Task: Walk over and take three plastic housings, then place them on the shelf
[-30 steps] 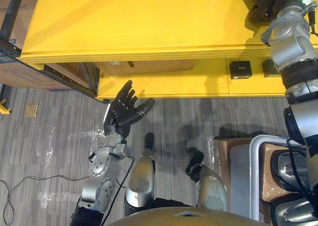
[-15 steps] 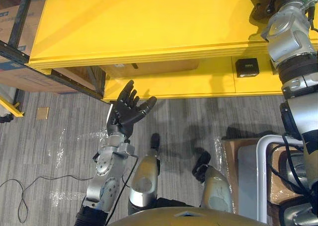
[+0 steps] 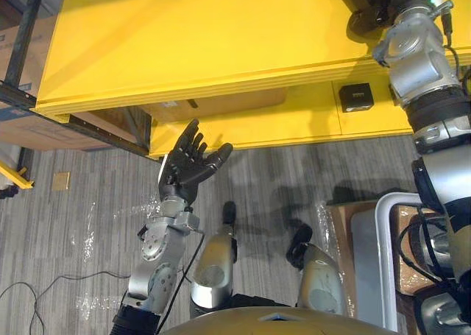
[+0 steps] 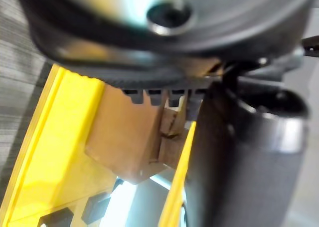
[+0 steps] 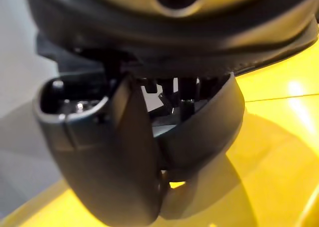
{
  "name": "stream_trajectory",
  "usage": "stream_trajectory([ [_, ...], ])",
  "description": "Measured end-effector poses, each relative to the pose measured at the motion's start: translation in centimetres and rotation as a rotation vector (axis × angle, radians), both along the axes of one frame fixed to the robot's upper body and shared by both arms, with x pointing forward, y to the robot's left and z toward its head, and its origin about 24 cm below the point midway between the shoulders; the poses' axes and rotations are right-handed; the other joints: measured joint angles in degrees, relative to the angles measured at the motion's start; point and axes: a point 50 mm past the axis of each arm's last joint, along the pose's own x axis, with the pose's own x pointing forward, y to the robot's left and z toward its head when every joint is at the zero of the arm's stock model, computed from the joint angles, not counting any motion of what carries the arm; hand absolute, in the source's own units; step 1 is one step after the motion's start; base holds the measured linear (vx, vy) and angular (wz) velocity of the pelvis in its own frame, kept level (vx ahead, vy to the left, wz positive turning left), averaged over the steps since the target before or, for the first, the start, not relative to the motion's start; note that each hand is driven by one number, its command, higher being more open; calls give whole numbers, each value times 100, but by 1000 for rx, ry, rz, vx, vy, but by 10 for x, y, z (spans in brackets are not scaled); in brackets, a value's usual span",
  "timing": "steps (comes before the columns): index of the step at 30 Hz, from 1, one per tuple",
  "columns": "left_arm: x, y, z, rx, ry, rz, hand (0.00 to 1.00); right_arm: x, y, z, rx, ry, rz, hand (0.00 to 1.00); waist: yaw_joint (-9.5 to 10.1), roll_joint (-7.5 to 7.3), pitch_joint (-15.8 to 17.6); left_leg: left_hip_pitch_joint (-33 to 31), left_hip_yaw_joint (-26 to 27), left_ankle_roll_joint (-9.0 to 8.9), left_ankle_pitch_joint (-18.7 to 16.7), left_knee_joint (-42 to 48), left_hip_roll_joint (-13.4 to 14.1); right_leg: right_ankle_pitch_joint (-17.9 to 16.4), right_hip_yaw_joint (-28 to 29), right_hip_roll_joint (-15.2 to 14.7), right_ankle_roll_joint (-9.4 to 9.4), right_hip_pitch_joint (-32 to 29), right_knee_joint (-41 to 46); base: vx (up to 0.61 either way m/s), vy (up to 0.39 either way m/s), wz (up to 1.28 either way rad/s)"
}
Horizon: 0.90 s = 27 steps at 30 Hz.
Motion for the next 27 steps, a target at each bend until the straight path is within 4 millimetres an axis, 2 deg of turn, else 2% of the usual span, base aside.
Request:
stream_trajectory([
  [3,0,-1,-1,3,5,-4,100,3,11,-6,16,3,29,100,-2,1,-24,67,47,-15,-11,-5,40,-1,37,21,-4,36,0,-9,3,-9],
  [6,-1,-5,-4,2,28,-23,100,6,21,-23,35,20,56,100,12,-8,-214,78,47,-19,-13,-24,58,0,25,47,-7,58,-31,0,0,0],
  [11,-3,-9,-5,-26,35,-22,100,4,38,-32,114,13,153,100,-3,-6,-360,206,49,-9,-4,-109,48,35,-13,91,34,222,-177,9,0,1],
  [15,-4,-10,-7,-25,47,-29,100,-4,57,-16,152,-67,266,100,-6,-13,-427,345,68,-9,-3,-193,43,52,-19,99,50,347,-245,21,5,0],
  [16,-5,-11,-8,-30,52,-28,100,-9,64,-6,165,-117,312,100,-12,-17,-441,400,70,-7,-2,-216,44,62,-25,111,64,419,-300,42,10,0],
  [20,-8,-10,-12,-31,68,-29,100,-27,83,19,171,-266,464,100,-68,-150,-700,482,87,-7,-2,-320,38,104,-33,133,105,522,-457,48,12,1],
  [22,-12,-8,-15,-29,78,-32,100,-30,85,23,210,-289,510,100,-147,-222,-805,523,86,11,-16,-323,27,137,-57,141,130,610,-575,26,9,2],
  [24,-12,-8,-16,-25,77,-39,100,-32,75,26,254,-306,534,100,-149,-272,-842,565,111,20,-61,-323,24,165,-48,156,148,673,-683,-5,16,-1],
  [27,-14,-4,-16,-3,76,-44,100,-42,48,19,320,-330,570,100,-168,-324,-878,572,127,38,-84,-321,8,283,-50,180,176,768,-886,0,11,0],
])
